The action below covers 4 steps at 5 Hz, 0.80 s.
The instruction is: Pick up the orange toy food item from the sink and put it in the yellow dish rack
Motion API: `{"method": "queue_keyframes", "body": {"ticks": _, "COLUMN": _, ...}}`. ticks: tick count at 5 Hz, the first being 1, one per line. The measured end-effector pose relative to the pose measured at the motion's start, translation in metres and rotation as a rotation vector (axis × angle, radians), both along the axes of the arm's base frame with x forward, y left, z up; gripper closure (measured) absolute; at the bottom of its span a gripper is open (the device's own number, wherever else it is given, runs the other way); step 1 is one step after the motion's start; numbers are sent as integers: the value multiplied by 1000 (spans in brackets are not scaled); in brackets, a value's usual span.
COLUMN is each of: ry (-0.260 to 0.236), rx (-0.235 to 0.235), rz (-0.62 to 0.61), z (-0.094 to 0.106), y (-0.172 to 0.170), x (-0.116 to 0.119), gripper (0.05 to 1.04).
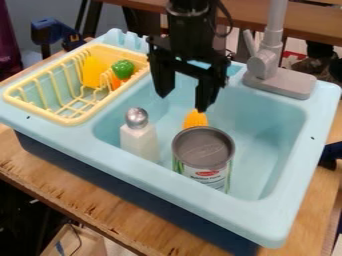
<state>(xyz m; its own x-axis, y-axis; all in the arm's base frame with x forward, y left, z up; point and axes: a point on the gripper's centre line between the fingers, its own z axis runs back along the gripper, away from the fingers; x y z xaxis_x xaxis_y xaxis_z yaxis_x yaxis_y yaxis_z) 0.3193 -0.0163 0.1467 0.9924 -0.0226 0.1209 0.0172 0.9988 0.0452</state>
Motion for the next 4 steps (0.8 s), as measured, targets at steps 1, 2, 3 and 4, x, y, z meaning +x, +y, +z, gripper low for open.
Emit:
{"method": "queue_keyframes", "body": {"ticks": 1, "ry": -9, "rx": -3, "rz": 13, "z": -4, "y": 3, "x": 2, "gripper": 80}}
{"method": "queue_keyframes", "body": {"ticks": 2, "ry": 37, "rx": -21, "rz": 14, "z": -22, "y": 5, "x": 5, "gripper": 80}}
{"method": "queue_keyframes", "body": {"ticks": 3, "ry": 83, "rx": -39, "rz": 29, "z": -36, "y": 7, "x": 7, "gripper": 80}}
{"method": "queue_keyframes", "body": {"ticks": 4, "ry": 85, "rx": -41, "rz": 15, "z": -38, "y": 10, "x": 12, "gripper": 80}}
